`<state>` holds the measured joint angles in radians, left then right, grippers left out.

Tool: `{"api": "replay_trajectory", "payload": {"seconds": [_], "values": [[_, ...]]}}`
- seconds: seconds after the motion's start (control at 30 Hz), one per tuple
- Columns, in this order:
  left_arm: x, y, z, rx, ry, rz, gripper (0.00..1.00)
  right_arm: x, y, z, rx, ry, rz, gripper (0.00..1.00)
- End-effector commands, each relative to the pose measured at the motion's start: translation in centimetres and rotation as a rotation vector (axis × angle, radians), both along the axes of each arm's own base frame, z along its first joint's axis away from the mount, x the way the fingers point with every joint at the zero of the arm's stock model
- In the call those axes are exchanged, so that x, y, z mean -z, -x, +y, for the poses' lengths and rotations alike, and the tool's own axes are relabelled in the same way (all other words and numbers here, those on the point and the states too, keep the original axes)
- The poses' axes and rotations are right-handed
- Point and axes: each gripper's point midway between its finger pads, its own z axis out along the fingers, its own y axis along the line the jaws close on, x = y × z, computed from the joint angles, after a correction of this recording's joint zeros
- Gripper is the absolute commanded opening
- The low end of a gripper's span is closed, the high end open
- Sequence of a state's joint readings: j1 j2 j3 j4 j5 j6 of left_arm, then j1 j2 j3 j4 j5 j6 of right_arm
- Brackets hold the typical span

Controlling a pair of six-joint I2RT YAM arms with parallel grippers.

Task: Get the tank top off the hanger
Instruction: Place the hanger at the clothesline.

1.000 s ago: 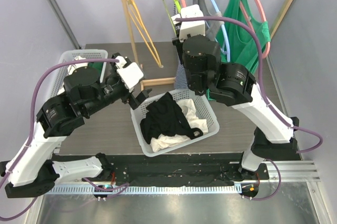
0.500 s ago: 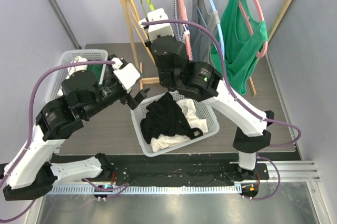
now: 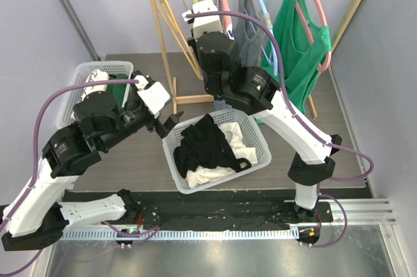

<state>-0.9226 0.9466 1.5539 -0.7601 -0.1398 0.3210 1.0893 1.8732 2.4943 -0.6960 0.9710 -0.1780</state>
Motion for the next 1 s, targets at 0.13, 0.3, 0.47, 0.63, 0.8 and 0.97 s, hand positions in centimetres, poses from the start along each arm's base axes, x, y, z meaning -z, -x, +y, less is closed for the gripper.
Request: {"api": "replay_trajectory", "payload": {"seconds": [0.13,0.3,0.47,0.63,0.8,0.97], "values": [[-1.4,-0.1,0.1,-0.014,0.046,-0.027,0.97,-3.4,-0.8,-1.9,-0.008,-0.138,-0.061,0.01],[-1.5,-0.2,-0.1,-0.009,0.045,-0.025,0.97,-2.8,-1.8,-1.8,-0.017,-0.135,-0.051,0.01],[-1.5,-0.3,-0.4,-0.006,0.049,-0.017,0.97,-1.9,-2.5,-1.2,-0.028,-0.118,-0.034,0.01],[-0.7,-0.4,-0.7,-0.009,0.044,0.006,0.97,-0.7,-2.9,-0.1,-0.053,-0.109,-0.012,0.01],[-0.1,-0.4,-0.8,-0.01,0.044,0.021,0.97,0.9,-3.4,0.9,-0.062,-0.082,0.018,0.01],[-0.5,-0.5,-1.2,0.0,0.052,0.027,0.97,2.0,-4.1,1.9,-0.075,-0.063,0.034,0.01]]}}
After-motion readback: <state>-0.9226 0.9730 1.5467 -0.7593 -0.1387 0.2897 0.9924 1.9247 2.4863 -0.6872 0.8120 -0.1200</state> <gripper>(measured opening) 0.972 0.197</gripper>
